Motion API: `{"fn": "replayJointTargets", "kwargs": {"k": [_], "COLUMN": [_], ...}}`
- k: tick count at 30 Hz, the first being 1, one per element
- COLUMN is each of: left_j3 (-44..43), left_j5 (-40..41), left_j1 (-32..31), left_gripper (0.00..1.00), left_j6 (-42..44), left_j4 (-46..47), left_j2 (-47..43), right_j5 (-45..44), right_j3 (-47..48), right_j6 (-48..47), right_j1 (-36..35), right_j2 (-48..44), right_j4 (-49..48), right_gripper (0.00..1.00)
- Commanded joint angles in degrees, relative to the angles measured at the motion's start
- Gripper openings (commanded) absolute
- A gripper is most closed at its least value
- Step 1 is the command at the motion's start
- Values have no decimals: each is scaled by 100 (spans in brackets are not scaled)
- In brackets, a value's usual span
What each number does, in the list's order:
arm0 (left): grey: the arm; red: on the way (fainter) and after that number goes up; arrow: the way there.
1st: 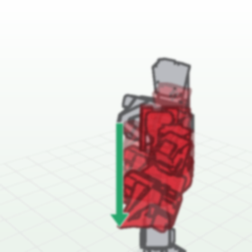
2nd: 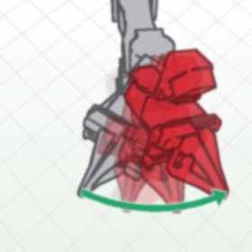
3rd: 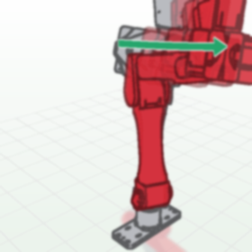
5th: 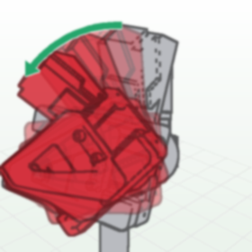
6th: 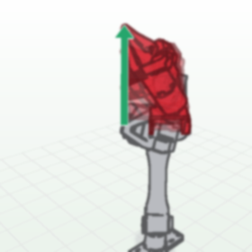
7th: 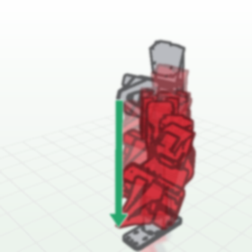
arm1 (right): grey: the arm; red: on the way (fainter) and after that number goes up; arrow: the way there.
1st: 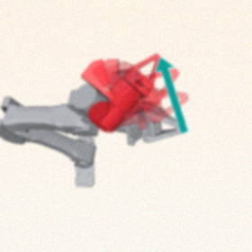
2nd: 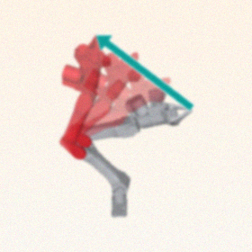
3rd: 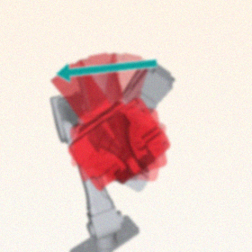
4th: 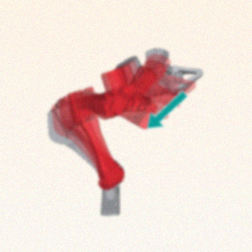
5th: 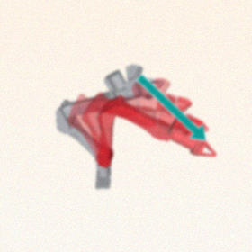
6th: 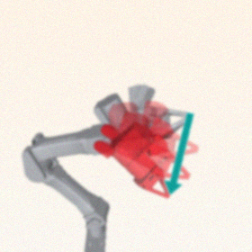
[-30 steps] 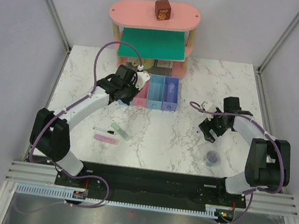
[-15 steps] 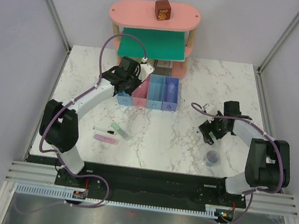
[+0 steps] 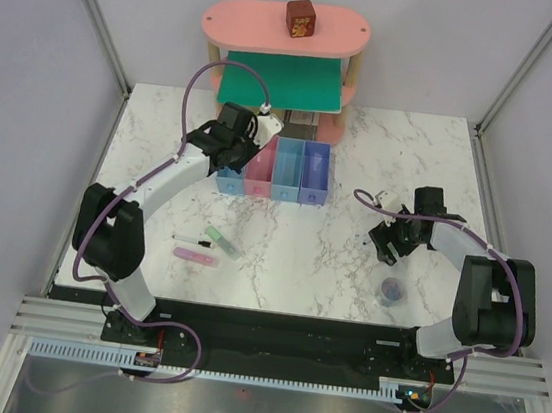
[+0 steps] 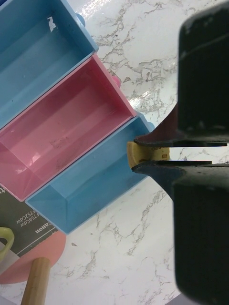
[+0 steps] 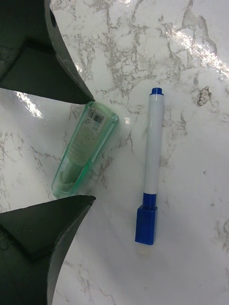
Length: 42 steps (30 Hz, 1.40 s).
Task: Sort the stationery into containers
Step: Place the stationery in the storage box.
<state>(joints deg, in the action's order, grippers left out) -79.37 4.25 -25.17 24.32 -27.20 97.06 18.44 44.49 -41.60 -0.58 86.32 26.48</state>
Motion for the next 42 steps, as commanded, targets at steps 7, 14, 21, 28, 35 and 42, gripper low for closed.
{"fn": "replayJointTargets", "kwargs": {"k": [7, 14, 21, 28, 35, 42], "left_j3": [-175, -219, -333, -193, -61, 53], "left_j5": [-179, -162, -91, -3, -30, -100], "left_j1": [232, 284, 346, 364, 372, 364], "left_gripper": [2, 2, 12, 57, 66, 67], "left_j6": [820, 1452, 1488, 1453, 1225, 1058], "left_j4": [487, 883, 1024, 1068, 1033, 901], "left_j2": [409, 981, 1210, 1097, 649, -28], "right_j5": [-288, -385, -393, -350, -270, -244], "right_j3": [-195, -186, -160, 68, 454, 921], "right_j6": [-401, -594, -726, -752, -981, -1139], "right_j1": [31, 23, 32, 32, 23, 31], "right_j2": [174, 86, -10, -124, -660, -872], "right_j4": [-178, 23, 173, 550, 1245, 1746], "right_gripper": [66, 40, 31, 23, 17, 17]}}
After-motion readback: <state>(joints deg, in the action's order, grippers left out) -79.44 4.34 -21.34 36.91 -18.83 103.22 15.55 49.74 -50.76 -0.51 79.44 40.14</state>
